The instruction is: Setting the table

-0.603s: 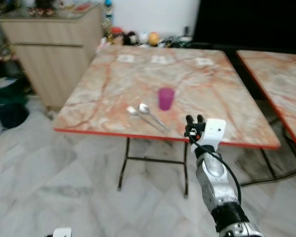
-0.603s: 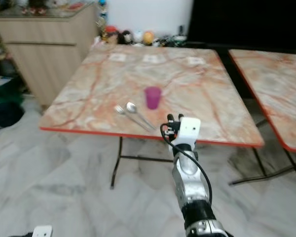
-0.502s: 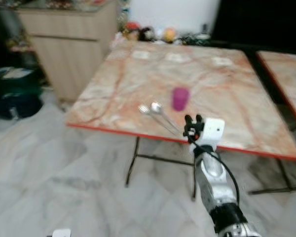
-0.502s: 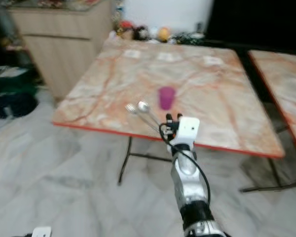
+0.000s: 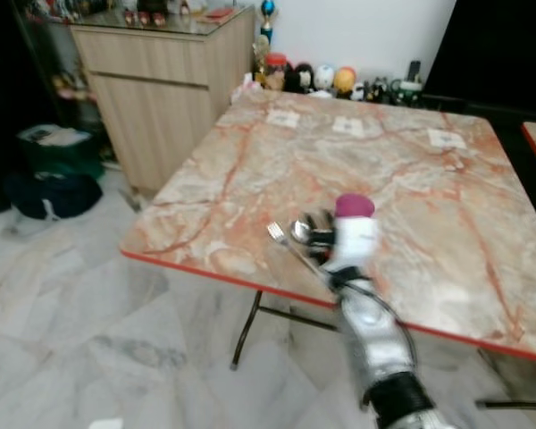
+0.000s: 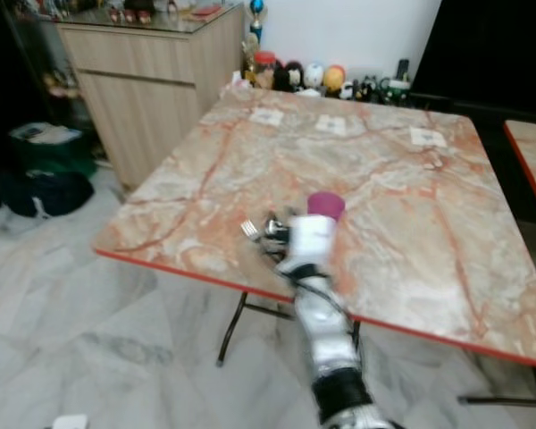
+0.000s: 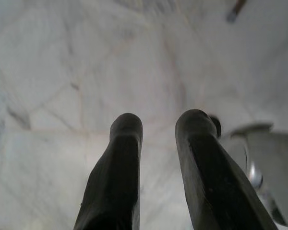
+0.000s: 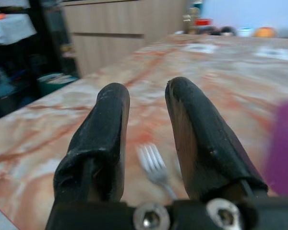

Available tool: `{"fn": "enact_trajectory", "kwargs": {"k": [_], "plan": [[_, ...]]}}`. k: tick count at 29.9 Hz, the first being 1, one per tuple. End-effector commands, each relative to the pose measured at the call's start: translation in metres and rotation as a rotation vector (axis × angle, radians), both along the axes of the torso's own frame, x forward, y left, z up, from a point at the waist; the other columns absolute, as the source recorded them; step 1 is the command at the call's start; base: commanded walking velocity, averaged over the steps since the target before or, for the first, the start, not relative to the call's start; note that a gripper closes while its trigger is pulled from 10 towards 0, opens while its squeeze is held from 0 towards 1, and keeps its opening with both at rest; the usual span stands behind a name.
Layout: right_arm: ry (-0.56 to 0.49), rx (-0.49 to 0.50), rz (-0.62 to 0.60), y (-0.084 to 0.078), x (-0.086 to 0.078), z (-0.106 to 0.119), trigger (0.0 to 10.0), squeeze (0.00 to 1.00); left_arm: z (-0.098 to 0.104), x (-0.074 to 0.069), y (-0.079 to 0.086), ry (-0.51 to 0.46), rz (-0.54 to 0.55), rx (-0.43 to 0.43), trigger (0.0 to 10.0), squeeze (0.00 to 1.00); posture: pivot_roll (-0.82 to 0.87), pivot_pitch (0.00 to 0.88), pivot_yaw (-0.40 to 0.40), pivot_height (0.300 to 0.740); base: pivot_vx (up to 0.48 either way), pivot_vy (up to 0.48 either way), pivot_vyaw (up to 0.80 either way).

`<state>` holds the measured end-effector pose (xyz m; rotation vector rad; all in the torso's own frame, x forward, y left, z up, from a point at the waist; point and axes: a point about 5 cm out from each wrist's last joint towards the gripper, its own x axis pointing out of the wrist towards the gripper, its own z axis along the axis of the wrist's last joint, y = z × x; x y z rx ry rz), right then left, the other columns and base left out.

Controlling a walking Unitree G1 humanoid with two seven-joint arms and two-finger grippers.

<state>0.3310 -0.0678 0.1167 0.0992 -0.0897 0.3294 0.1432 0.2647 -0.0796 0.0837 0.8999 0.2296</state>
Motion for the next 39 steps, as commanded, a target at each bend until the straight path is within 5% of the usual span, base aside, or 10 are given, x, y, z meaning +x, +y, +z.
{"fn": "enact_trajectory", "kwargs": {"k": [1,12,13,25,26,28,29,39], "plan": [[0.029,-0.01,-0.045,-0.015,0.002,-0.004,10.0,0.0,-0.003,-0.003,-0.005,0.011,-0.003,-0.017,10.0,0.0,0.03,0.0,-0.011,0.74,0.0,0.0,0.0],[0.226,-0.054,-0.106,-0.027,0.008,-0.025,10.0,0.0,-0.005,-0.003,-0.013,0.011,-0.011,-0.033,10.0,0.0,0.02,0.009,-0.01,0.74,0.0,0.0,0.0],[0.248,-0.054,-0.104,-0.028,0.008,-0.026,10.0,1.0,-0.005,-0.003,-0.013,0.012,-0.012,-0.033,10.0,0.0,0.02,0.008,-0.009,0.74,0.0,0.0,0.0],[0.372,-0.044,0.014,-0.018,0.006,-0.028,10.0,1.0,-0.006,-0.003,-0.014,0.02,-0.019,-0.04,10.0,0.0,0.02,0.013,-0.004,0.74,0.0,0.0,0.0],[0.376,-0.053,0.032,-0.017,0.006,-0.028,10.0,0.95,-0.006,-0.002,-0.014,0.02,-0.02,-0.041,10.0,0.0,0.02,0.013,-0.004,0.74,0.0,0.0,0.0],[0.374,-0.073,0.035,-0.017,0.006,-0.028,10.0,0.06,-0.005,-0.002,-0.014,0.021,-0.02,-0.042,10.0,0.0,0.02,0.012,-0.003,0.74,0.0,0.0,0.0],[0.372,-0.08,0.02,-0.02,0.007,-0.027,10.0,0.0,-0.005,-0.002,-0.014,0.021,-0.02,-0.043,10.0,0.0,0.02,0.014,-0.002,0.74,0.0,0.0,0.0],[0.412,-0.12,-0.01,-0.033,0.011,-0.028,10.0,0.0,-0.006,-0.008,-0.01,0.036,-0.016,-0.047,10.0,0.0,0.02,0.017,0.003,0.74,0.0,0.0,0.0]]}}
